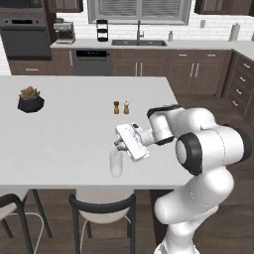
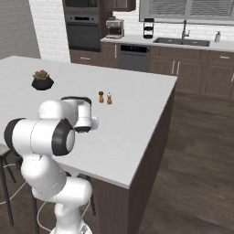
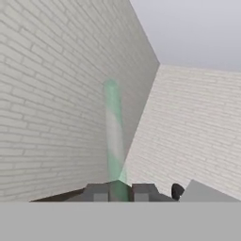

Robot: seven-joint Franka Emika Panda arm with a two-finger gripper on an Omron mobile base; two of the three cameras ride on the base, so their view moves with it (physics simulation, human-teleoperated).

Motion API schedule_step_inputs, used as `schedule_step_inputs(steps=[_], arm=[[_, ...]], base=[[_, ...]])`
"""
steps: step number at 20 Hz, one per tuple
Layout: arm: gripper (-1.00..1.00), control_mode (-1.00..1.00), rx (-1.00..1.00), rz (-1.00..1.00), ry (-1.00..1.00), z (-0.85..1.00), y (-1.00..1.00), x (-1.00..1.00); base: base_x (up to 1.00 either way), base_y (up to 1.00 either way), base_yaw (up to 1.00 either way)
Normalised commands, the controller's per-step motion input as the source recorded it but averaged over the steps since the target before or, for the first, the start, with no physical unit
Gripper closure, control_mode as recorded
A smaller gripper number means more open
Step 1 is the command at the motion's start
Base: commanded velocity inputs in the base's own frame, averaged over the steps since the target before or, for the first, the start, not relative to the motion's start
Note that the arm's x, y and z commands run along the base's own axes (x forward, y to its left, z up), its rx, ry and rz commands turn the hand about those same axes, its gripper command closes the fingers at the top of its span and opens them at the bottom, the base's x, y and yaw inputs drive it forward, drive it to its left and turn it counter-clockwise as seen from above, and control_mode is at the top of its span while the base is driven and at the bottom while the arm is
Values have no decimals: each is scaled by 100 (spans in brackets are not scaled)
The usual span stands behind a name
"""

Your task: Take a straw from the drawer in front and place it inside the glass cup on the dining counter.

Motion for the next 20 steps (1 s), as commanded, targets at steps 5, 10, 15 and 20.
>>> schedule_step_inputs(steps=[5, 10, 15, 20], arm=[[100, -100, 0, 0, 0, 0, -6, -6], [100, -100, 0, 0, -3, -13, -38, 9], [100, -100, 0, 0, -3, -33, -30, 26], [100, -100, -1, 0, 0, -40, 6, 50]], base=[[0, 0, 0], [0, 0, 0], [0, 0, 0], [0, 0, 0]])
